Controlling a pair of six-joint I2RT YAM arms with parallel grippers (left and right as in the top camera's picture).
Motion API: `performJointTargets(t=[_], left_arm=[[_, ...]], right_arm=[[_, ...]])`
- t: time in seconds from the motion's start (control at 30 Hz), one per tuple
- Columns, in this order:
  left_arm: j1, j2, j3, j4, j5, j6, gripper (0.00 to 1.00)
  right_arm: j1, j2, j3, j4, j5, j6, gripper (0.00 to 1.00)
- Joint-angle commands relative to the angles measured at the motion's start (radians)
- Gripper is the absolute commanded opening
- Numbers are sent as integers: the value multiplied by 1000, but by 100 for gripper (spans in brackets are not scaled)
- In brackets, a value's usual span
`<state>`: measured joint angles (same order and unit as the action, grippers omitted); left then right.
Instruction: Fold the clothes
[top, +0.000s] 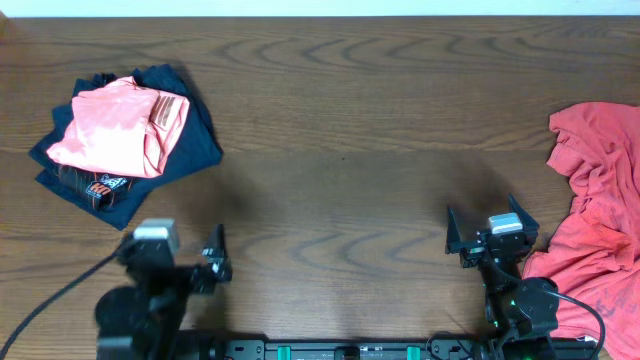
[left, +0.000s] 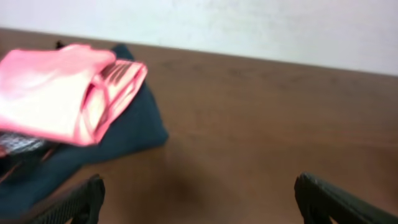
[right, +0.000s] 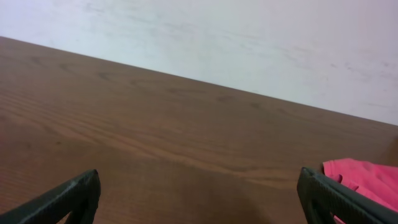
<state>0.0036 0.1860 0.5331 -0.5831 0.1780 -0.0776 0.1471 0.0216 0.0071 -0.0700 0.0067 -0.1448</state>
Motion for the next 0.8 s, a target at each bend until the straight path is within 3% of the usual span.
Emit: performJointTargets(t=[0.0, 0.13, 0.37, 0.77], left_arm=[[-3, -59, -143, 145, 25, 2, 98], [-11, -147, -291, 344, 22, 3, 98], [-11, -184, -453, 560, -7, 25, 98], [-80, -184, -529, 528, -33, 25, 98]], right_arm=[[-11, -8, -1, -5, -7, -18, 99], [-11, -8, -1, -5, -7, -17, 99], [-11, -8, -1, -5, -7, -17, 99], [-11, -8, -1, -5, -7, -18, 99]])
